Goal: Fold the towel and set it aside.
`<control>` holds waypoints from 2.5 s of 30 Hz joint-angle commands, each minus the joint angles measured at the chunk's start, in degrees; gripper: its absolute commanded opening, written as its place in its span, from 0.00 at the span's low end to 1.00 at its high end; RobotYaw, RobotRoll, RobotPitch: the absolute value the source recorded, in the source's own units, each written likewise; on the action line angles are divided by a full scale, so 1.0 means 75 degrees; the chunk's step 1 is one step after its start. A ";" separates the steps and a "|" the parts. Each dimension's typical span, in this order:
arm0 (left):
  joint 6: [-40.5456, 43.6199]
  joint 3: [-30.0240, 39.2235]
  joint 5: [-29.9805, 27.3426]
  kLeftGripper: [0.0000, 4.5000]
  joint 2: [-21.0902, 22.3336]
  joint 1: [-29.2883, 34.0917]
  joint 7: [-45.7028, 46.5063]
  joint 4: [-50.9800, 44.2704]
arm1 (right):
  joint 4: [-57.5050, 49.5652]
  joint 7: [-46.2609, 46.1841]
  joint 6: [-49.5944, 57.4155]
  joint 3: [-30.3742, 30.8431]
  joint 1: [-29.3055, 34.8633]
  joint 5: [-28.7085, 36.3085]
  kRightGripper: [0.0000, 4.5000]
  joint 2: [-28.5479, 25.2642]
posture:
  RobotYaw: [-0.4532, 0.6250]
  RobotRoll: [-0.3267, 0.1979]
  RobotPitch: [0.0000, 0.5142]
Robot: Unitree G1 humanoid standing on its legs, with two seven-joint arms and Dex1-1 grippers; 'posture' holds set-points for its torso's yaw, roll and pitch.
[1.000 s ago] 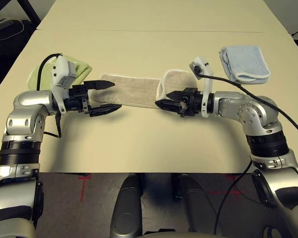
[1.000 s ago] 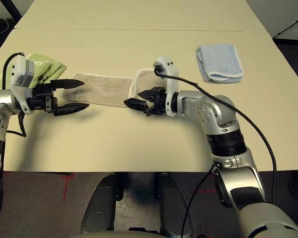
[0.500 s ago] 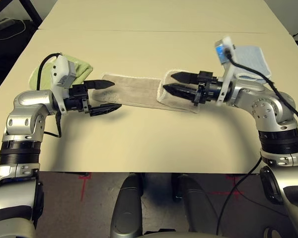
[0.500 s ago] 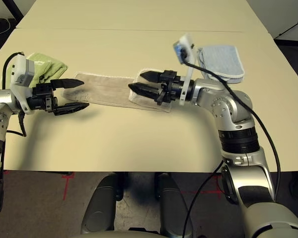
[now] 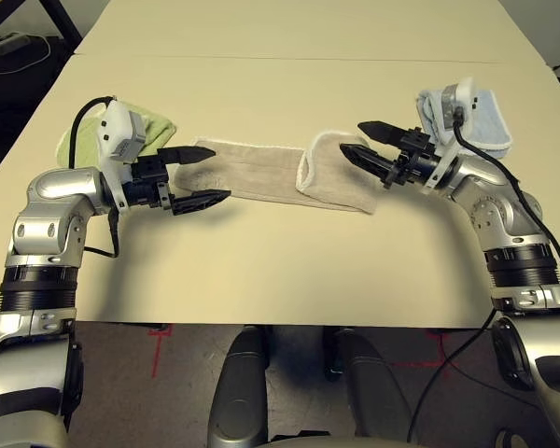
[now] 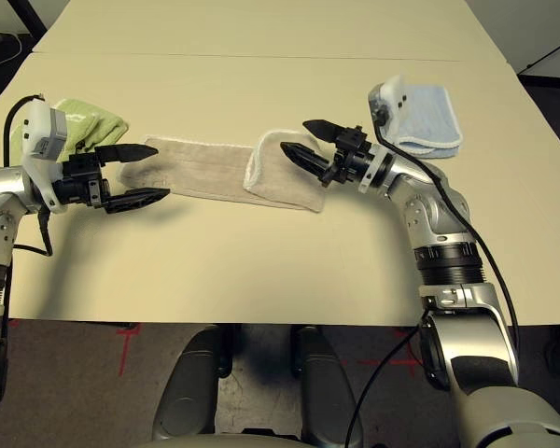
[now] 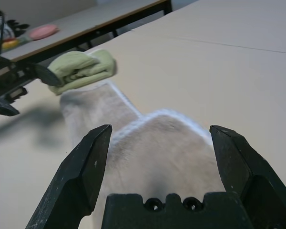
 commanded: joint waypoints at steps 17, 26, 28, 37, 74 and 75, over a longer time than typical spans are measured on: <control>0.0193 0.0179 -0.0180 1.00 -0.0022 0.0442 0.0197 -0.0545 | 0.0426 0.2315 -0.3073 0.0389 0.0965 -0.1122 1.00 -0.1056 | 0.57 0.62 0.42; 0.0389 0.0467 -0.0326 1.00 0.0087 0.0826 0.0474 -0.0805 | 0.2524 0.3259 -0.4209 0.0223 -0.0080 -0.0999 1.00 -0.0999 | 0.59 0.62 0.43; 0.0477 0.0555 -0.0370 1.00 0.0102 0.0923 0.0556 -0.0905 | 0.2741 0.3361 -0.4202 0.0137 -0.0246 -0.0927 1.00 -0.0995 | 0.59 0.62 0.43; 0.1699 0.1383 -0.0239 1.00 -0.0367 0.0894 0.3363 -0.1037 | 0.2782 0.4216 -0.3771 0.0161 -0.0174 -0.0889 1.00 -0.1441 | 0.59 0.62 0.42; 0.9402 0.4053 -0.2253 1.00 -0.2050 -0.0662 0.7345 -0.1179 | 0.2642 0.4171 -0.3930 0.0184 -0.0132 -0.0917 1.00 -0.1236 | 0.58 0.62 0.43; 0.9267 0.4066 -0.2184 1.00 -0.2105 -0.0717 0.7447 -0.1084 | 0.2626 0.4166 -0.3923 0.0184 -0.0123 -0.0916 1.00 -0.1237 | 0.58 0.62 0.43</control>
